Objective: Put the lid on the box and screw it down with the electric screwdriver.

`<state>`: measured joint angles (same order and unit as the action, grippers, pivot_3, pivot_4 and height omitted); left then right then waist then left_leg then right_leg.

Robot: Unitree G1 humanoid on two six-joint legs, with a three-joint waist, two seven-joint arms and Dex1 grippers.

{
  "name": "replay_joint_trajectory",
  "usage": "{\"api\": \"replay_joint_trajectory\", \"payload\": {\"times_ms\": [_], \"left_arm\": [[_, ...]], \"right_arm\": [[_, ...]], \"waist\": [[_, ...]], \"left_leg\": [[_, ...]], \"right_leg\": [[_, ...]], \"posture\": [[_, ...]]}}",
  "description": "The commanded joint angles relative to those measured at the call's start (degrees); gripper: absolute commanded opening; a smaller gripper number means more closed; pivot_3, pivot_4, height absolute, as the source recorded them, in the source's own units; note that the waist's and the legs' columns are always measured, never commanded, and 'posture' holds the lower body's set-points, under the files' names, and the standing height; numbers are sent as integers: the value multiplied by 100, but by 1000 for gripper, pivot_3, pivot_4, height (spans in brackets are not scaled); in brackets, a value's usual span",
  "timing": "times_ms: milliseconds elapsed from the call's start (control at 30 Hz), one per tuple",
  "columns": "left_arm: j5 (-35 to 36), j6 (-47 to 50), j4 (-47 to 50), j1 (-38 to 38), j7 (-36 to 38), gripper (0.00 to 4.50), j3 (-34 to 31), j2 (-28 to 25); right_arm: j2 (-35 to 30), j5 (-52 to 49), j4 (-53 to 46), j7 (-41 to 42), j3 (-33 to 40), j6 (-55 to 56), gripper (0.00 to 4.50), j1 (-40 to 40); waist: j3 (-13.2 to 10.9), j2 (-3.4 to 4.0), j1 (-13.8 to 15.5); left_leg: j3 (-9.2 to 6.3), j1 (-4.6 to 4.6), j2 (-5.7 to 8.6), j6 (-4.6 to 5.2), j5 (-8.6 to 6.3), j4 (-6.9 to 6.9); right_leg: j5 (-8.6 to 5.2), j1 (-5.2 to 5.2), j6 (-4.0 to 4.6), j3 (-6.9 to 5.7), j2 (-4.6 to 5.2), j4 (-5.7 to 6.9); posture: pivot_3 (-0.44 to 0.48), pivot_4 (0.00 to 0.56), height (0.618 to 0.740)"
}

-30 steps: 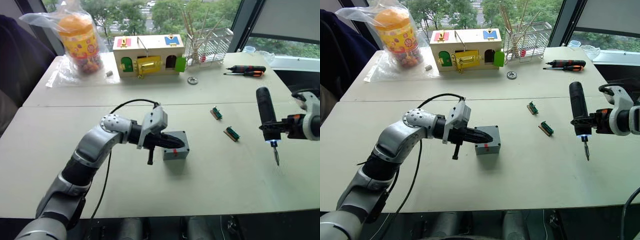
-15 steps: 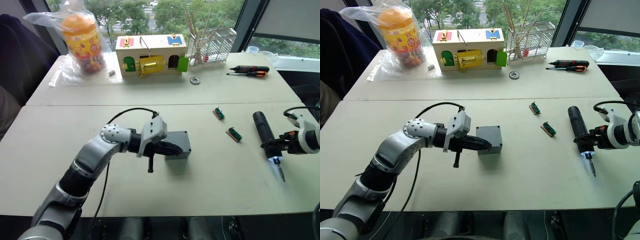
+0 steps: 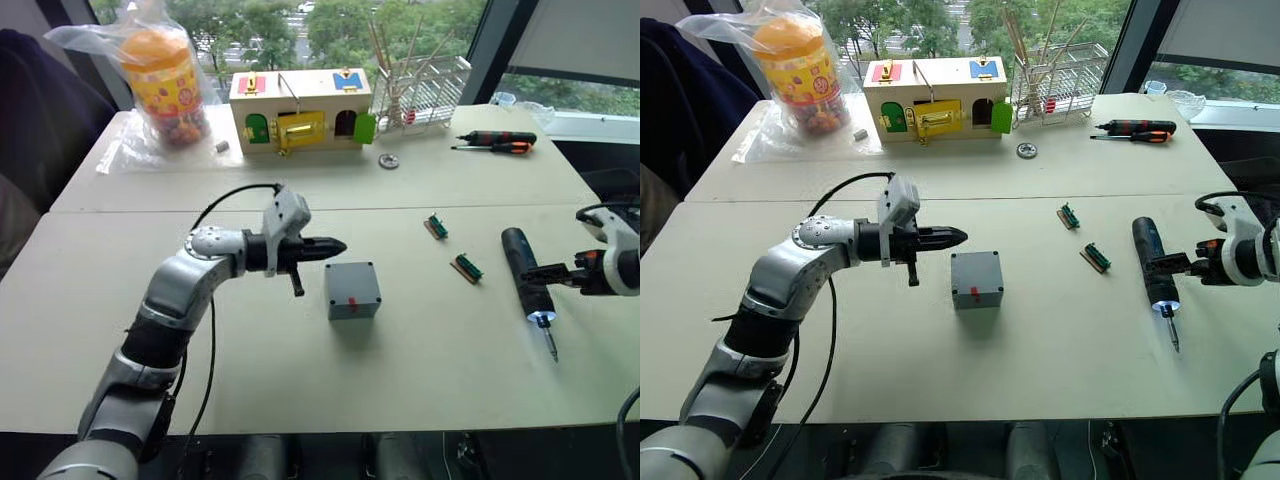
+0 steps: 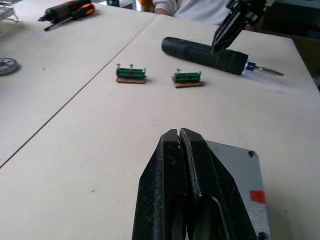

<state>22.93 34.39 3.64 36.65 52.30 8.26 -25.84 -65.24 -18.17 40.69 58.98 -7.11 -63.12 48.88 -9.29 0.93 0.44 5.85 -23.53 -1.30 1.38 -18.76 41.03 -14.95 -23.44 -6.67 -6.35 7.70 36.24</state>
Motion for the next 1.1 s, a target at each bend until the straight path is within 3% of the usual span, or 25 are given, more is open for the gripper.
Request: {"api": "replay_joint_trajectory", "payload": {"times_ms": [33,167,267,433,667,1100], "left_arm": [[-81,-35,-44,-158,-130,0,-297,-243],[-51,133,99,-429,-25,0,-250,-552],[-114,222,215,-596,166,0,-43,-812],[-250,168,230,-647,355,0,311,-881],[-693,-142,-157,-351,476,0,908,-493],[-1287,-930,-1240,271,757,0,1328,138]], "right_arm": [[-152,-249,-1024,84,690,308,4444,153],[-52,-869,-3323,524,1222,677,4444,-983],[234,-1448,-4950,493,1408,360,4444,-1869],[763,-1632,-6322,84,1050,385,4444,-2787],[1420,-1117,-6408,-448,186,945,4444,-3041],[1955,-1254,-6659,-789,-93,674,4444,-2952]], "waist": [[0,0,-26],[-3,-9,18],[-5,-12,50],[-5,-13,57],[-3,-20,33],[-3,-21,56]], "left_leg": [[0,0,-1,-1,0,-1],[-2,1,-8,-4,0,-3],[-7,0,-7,-4,1,9],[-33,1,3,-4,0,17],[-37,3,7,-4,1,17],[-43,3,27,-2,1,17]], "right_leg": [[0,-1,0,0,-1,0],[0,2,0,-4,-5,-1],[0,9,0,-7,-4,1],[0,17,-1,-7,4,1],[0,19,-1,-10,-1,2],[0,22,-1,-12,1,2]], "posture": [[0,150,708],[0,150,708],[0,150,708],[0,150,708],[0,150,708],[0,150,708]]}}
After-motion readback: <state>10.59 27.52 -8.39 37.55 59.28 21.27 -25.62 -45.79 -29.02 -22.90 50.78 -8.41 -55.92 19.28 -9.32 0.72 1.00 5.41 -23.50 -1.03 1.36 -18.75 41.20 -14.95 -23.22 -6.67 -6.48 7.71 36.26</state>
